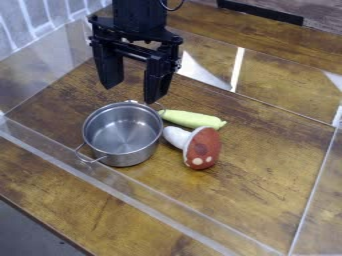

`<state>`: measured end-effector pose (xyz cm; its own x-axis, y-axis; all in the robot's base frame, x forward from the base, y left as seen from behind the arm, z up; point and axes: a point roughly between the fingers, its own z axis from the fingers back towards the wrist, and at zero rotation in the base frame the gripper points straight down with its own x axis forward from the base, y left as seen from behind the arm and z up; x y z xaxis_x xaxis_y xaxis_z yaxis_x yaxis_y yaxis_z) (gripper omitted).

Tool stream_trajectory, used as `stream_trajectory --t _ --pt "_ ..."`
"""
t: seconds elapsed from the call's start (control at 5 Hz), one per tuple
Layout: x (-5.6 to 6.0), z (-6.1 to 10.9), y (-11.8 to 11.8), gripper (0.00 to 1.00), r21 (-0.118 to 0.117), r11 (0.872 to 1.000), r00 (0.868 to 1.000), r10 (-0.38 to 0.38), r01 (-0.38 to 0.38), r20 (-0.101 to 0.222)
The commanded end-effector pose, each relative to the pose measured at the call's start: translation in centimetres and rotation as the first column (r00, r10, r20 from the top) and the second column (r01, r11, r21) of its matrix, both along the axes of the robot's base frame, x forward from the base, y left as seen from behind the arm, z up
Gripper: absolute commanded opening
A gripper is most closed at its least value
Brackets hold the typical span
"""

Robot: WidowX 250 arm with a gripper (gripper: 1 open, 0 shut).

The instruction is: Put the mushroom in the silver pot

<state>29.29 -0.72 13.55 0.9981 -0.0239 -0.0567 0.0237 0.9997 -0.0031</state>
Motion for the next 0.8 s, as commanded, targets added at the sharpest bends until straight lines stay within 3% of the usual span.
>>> stream_trajectory --t 0.0,0.2,0.4,0.6 --pt "-0.7 -1.8 -0.6 1.0 -0.007 1.0 0.999 0.025 -0.025 -0.028" --pt "0.0 -3.0 -1.4 1.0 -0.022 1.0 1.0 -0.018 0.017 -0.013" --pt "1.0 -3.9 -2.7 1.0 -0.032 0.993 0.994 -0.111 0.112 0.014" --pt "2.0 -4.8 -4.0 1.0 -0.035 0.975 0.975 -0.217 0.219 0.051"
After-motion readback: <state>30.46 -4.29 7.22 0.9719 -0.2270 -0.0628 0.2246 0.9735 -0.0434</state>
